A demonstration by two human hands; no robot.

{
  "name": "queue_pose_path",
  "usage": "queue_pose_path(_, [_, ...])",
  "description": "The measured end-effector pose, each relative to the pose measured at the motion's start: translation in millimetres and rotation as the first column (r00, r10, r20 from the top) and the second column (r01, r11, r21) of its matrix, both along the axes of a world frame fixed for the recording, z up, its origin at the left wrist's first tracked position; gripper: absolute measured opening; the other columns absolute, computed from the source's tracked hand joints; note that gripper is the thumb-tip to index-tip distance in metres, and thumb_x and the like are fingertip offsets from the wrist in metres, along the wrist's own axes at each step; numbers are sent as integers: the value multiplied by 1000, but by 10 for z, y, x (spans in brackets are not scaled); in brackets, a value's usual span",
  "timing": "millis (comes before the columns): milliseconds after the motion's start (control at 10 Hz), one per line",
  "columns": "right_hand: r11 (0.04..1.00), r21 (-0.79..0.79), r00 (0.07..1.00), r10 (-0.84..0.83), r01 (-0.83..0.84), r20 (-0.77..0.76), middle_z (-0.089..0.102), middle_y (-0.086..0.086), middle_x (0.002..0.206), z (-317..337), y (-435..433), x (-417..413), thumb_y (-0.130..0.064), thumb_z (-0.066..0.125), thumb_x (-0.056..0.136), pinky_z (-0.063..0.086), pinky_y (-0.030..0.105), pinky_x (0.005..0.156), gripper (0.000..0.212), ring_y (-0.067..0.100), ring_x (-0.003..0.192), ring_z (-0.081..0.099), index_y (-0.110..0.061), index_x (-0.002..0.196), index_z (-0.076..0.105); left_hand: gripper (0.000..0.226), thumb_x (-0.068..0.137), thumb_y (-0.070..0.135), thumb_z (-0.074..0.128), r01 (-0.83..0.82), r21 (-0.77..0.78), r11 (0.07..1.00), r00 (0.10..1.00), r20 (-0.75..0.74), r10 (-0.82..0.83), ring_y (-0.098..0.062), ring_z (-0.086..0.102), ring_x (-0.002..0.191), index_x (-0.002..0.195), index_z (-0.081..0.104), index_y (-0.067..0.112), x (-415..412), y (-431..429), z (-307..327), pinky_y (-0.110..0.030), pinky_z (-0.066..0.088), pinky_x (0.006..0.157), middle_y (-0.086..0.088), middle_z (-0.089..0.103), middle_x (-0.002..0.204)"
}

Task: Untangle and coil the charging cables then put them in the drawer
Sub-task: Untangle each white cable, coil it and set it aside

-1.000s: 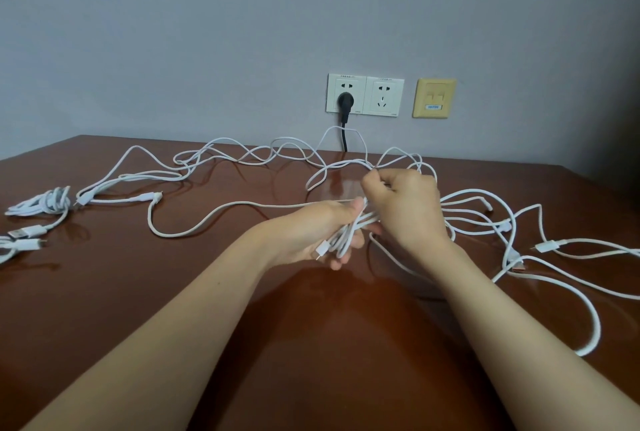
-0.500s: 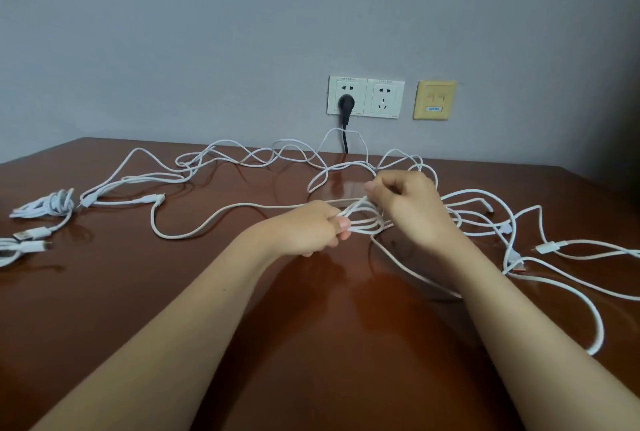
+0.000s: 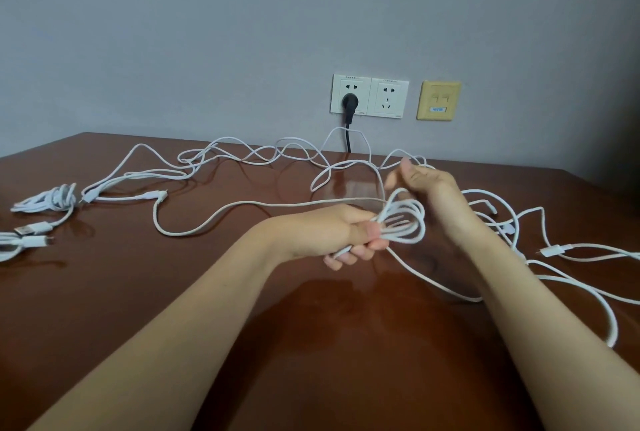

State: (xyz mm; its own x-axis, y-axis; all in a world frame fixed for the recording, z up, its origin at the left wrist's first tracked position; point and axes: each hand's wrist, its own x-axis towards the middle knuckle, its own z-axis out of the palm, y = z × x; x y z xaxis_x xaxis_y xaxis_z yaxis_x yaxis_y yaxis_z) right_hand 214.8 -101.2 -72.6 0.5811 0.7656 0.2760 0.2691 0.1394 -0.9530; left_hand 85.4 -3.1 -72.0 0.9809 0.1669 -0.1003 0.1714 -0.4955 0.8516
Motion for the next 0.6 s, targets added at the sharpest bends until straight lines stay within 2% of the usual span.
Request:
queue_pose_path(100, [998,47,999,45,-45,-5,58,-6,54,18,59,-112,-1,48,89,42,20,57,43,9,52,52,-19,52,61,34,101,13,32,-21,-104,994,998,57,27,4,37,32,69,41,17,-2,46,-15,-8,29,36,2,35,61])
queue_pose_path(200, [994,-99,968,-21,47,250,65,-1,61,-107,123,-168,4,50,88,43,21,60,29,2,58,52,-12,68,63,32,101,22,31,-27,-222,975,990,127,56,1,29,38,72,42,16,-20,65,-29,-11,20,37,5,33,58])
queue_pose_path(300, [964,-168,876,-104,205,471,55,9,63,-197,151,-118,-7,47,88,32,29,59,25,15,62,43,-13,66,58,33,102,23,31,-167,-268,949,955,195,223,-4,22,43,73,43,15,20,138,-70,-13,17,37,6,31,58])
queue_pose_path(400, [942,-205,759,-72,264,648,51,2,63,-124,148,-219,-17,45,96,34,30,63,27,18,63,47,-16,70,53,36,102,20,31,-318,-249,915,890,253,378,-6,21,43,69,43,15,70,192,-91,-12,19,35,4,31,58])
queue_pose_path(500, [882,-310,543,75,356,837,64,15,94,-111,152,-352,-29,40,98,40,35,75,24,34,94,57,-16,90,58,38,102,19,31,-456,-239,857,823,254,508,-5,24,35,66,43,15,116,263,-137,-11,21,33,1,33,57])
queue_pose_path(600, [857,-342,378,191,386,906,62,17,107,-84,172,-508,-28,37,98,36,35,72,24,37,101,55,-15,105,56,39,100,21,33,-563,-131,816,783,232,577,-11,33,38,64,44,16,122,326,-172,-15,29,40,-2,37,58])
